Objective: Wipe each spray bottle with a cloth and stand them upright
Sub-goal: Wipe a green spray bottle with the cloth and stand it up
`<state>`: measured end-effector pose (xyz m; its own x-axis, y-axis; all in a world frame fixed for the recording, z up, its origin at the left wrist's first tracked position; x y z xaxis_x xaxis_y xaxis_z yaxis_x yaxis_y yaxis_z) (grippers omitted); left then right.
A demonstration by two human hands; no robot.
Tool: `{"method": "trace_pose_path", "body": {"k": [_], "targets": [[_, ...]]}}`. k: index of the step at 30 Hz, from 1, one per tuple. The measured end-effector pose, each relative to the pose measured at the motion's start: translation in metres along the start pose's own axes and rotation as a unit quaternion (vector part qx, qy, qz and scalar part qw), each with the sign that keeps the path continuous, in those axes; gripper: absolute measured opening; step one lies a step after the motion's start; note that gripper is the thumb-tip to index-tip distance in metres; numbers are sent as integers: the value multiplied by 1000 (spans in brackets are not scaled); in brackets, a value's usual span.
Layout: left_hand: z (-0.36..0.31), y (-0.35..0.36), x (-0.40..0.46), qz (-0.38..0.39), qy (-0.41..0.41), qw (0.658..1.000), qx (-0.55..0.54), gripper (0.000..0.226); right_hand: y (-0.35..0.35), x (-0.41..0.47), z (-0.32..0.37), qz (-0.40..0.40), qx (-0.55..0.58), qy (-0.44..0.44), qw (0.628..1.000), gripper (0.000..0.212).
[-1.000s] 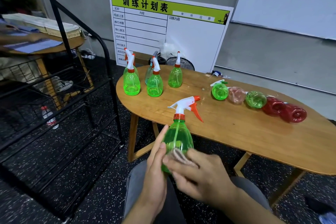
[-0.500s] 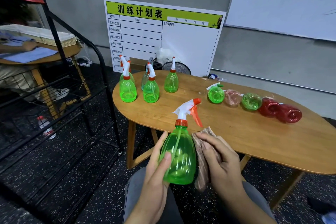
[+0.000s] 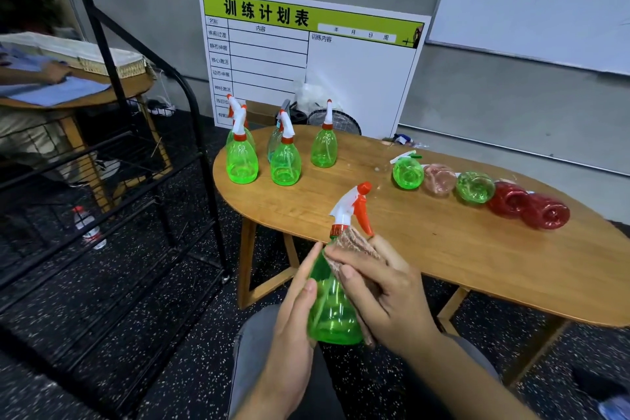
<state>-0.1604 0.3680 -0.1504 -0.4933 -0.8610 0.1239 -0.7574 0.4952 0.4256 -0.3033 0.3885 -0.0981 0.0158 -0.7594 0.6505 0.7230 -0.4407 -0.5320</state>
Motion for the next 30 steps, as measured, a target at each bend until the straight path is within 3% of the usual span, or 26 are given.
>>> {"method": "trace_pose_path", "body": {"k": [5,8,10,14,20,24,30], "targets": [[1,2,0,-3,-18,1000,-14,50,0,-27,12,112,-145,-180,966,29],[0,5,0,-2,-23,1000,-18,48,-8,-35,12,127,-160,-224,953,32],[-1,6,0,-8,-24,1000,-14,46,-14,-35,7,84,-132,-181,971,33],[-3,2,0,-31,1,999,24,51,-24,-26,-10,-21,-40,5,999,34],[4,3,5,-16,3,999,50,46,-6,0,-4,-17,48,80,995,30],[-4,1,2,-33,1,999,-2,50,2,0,6,21,-50,-36,998,29],[-10,3,2,-51,-10,999,-12,53,2,-30,16,106,-172,-211,957,30]]}}
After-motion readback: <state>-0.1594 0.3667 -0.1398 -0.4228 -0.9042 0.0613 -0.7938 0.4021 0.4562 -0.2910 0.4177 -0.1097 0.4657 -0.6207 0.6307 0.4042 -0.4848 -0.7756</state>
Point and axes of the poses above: each hand's wrist, its own x-axis towards the middle knuckle, its own y-axis out of the palm, z = x × y, the point moved 3 cm from there along x, towards the middle knuckle, and after that the axes turned 3 degrees about z, right-handed, at the moved point
